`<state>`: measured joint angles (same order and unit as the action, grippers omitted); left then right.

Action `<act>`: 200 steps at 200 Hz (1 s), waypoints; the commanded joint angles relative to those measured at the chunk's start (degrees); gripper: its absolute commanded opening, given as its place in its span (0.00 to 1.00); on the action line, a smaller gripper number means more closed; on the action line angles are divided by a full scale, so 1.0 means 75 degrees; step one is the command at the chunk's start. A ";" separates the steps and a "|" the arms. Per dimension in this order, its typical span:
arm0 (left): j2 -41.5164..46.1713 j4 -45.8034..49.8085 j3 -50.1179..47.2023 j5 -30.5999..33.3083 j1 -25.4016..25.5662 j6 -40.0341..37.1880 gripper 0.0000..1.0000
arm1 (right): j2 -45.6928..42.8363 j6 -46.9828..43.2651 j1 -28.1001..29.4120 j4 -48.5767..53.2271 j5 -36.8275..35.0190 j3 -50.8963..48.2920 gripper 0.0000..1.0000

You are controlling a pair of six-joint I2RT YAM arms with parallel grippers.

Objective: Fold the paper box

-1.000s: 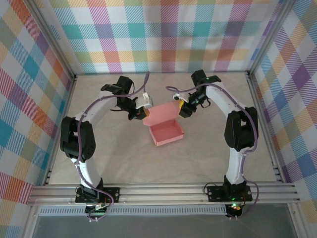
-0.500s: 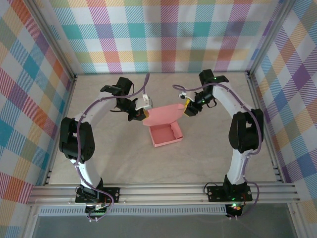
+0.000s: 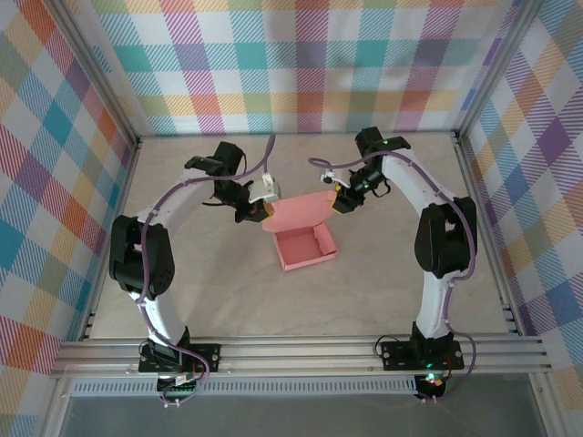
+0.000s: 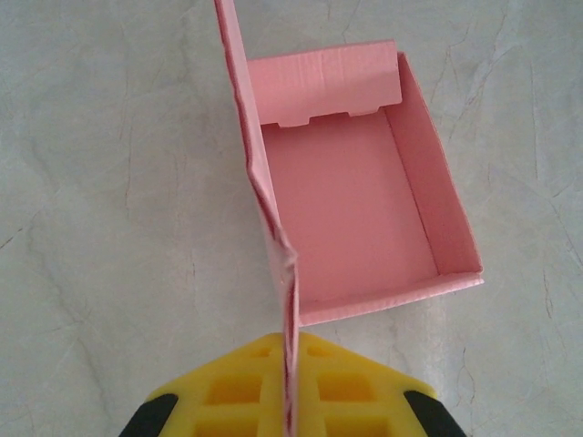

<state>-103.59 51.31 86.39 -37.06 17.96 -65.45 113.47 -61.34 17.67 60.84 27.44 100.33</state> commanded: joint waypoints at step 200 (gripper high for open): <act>0.0031 0.0429 0.0294 -0.0399 0.0005 -0.0109 0.00 | 0.0105 0.0011 0.0026 0.0057 0.0112 0.0122 0.24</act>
<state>-103.59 52.58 86.94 -38.09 17.96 -65.45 114.41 -60.49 17.61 58.22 25.61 100.05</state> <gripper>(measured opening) 0.046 0.227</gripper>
